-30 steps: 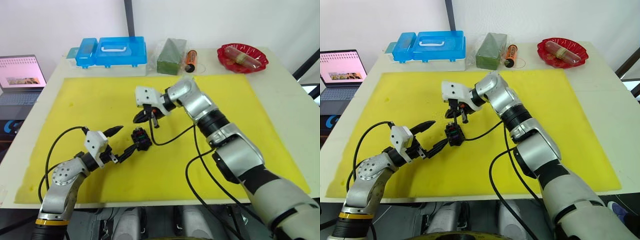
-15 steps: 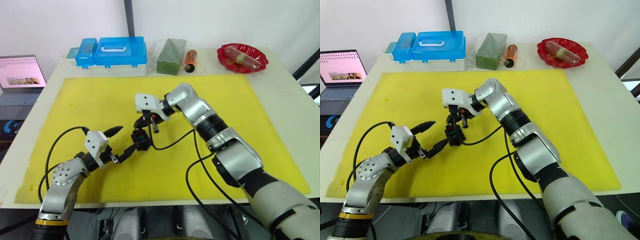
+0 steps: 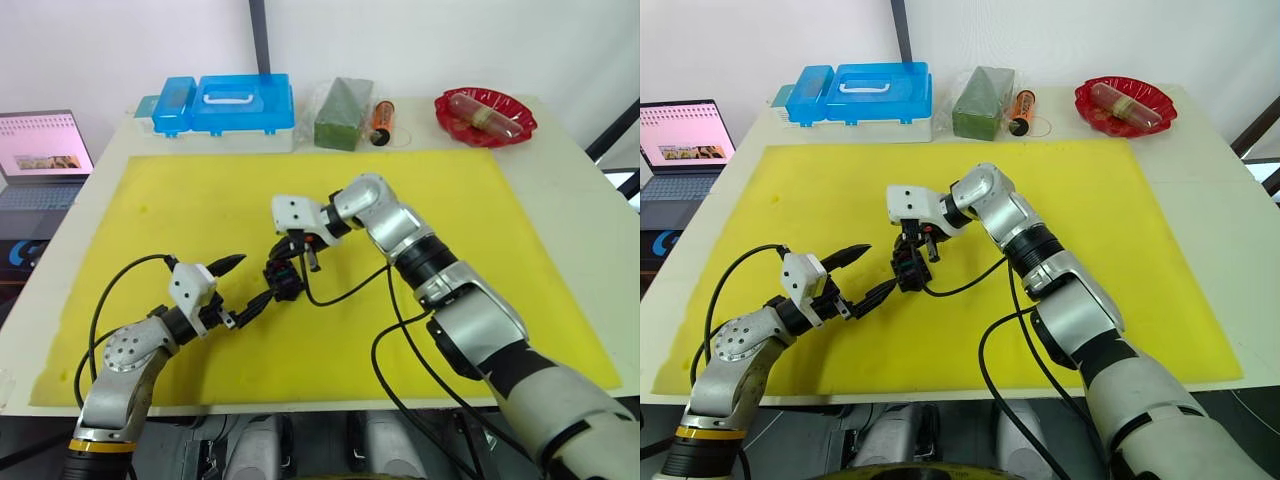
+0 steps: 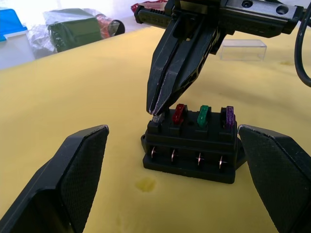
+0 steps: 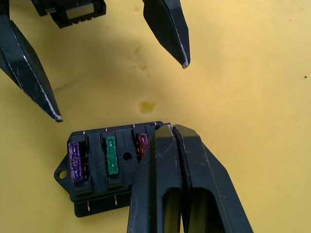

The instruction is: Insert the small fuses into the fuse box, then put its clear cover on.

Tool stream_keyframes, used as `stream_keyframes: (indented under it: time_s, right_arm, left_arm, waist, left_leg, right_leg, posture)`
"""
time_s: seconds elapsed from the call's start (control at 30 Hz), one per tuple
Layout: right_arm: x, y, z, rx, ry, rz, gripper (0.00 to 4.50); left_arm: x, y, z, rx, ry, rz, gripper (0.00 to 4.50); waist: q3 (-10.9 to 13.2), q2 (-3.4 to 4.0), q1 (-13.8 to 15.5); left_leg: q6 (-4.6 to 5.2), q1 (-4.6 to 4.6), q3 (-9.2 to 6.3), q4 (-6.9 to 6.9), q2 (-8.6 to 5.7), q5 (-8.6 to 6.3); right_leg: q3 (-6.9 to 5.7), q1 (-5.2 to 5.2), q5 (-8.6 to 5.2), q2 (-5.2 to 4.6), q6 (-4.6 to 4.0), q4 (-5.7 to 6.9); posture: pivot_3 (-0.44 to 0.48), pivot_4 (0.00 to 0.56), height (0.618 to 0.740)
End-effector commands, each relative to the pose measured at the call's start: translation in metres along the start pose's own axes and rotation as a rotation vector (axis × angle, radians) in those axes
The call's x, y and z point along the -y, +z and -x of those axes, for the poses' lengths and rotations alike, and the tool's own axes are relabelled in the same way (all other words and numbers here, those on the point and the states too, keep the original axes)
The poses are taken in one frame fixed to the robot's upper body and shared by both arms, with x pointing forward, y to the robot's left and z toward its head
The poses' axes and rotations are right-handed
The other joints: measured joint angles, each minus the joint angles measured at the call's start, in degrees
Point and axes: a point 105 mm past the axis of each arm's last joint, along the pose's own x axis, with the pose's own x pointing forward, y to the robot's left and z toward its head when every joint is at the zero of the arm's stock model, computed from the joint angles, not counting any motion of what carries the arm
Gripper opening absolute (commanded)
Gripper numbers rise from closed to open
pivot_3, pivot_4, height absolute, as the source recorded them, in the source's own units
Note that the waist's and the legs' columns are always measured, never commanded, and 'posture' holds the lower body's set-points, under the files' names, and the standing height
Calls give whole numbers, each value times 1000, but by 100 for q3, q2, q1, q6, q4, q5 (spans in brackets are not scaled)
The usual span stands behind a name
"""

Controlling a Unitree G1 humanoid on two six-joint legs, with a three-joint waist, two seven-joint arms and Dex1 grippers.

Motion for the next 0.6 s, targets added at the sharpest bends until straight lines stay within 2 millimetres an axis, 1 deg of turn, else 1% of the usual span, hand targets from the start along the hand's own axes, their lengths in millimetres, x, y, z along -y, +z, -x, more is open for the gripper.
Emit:
stream_keyframes:
  time_s: [0.03,0.13,0.3,0.37,0.5,0.57,0.6]
  right_arm:
    - [-9,-21,-7,-71,27,-26,40]
    - [-10,-32,-10,-97,12,-67,40]
    - [-11,-40,-12,-101,7,-110,40]
    - [-8,-36,-10,-73,-7,-109,40]
    - [-2,-21,-4,-10,-28,-87,40]
    - [2,-8,1,37,-54,-64,40]
    - [6,2,6,75,-85,-44,40]
  left_arm:
    - [0,10,2,24,-3,-36,4500]
    - [0,9,3,22,-6,-36,4500]
    - [1,8,4,18,-10,-37,4500]
    - [1,7,5,17,-10,-38,4500]
    - [0,7,6,16,-10,-38,4500]
    - [0,7,7,15,-11,-39,4500]
    - [0,7,8,16,-11,-40,4500]
  waist:
    - [0,0,0]
    - [-1,1,1]
    - [-2,1,5]
    - [-3,1,6]
    - [-2,2,5]
    - [-2,2,1]
    - [-2,2,2]
  left_leg:
    - [0,1,0,0,0,0]
    - [0,4,0,0,0,0]
    - [0,18,-2,0,0,0]
    - [0,25,-3,-2,0,0]
    - [0,27,-4,-1,0,0]
    - [0,27,-4,-2,0,0]
    - [0,26,-4,-2,0,0]
  right_leg:
    - [0,1,0,0,0,0]
    - [0,3,0,0,-1,0]
    - [0,19,-2,-1,-4,-1]
    - [0,25,-4,-1,-6,-1]
    - [0,28,-9,-1,-15,-1]
    - [0,27,-8,-2,-15,-1]
    - [0,25,-8,-2,-14,-1]
  posture:
    - [0,150,740]
    - [0,150,740]
    - [0,150,740]
    - [0,150,740]
    - [0,150,740]
    - [0,150,740]
    - [0,150,740]
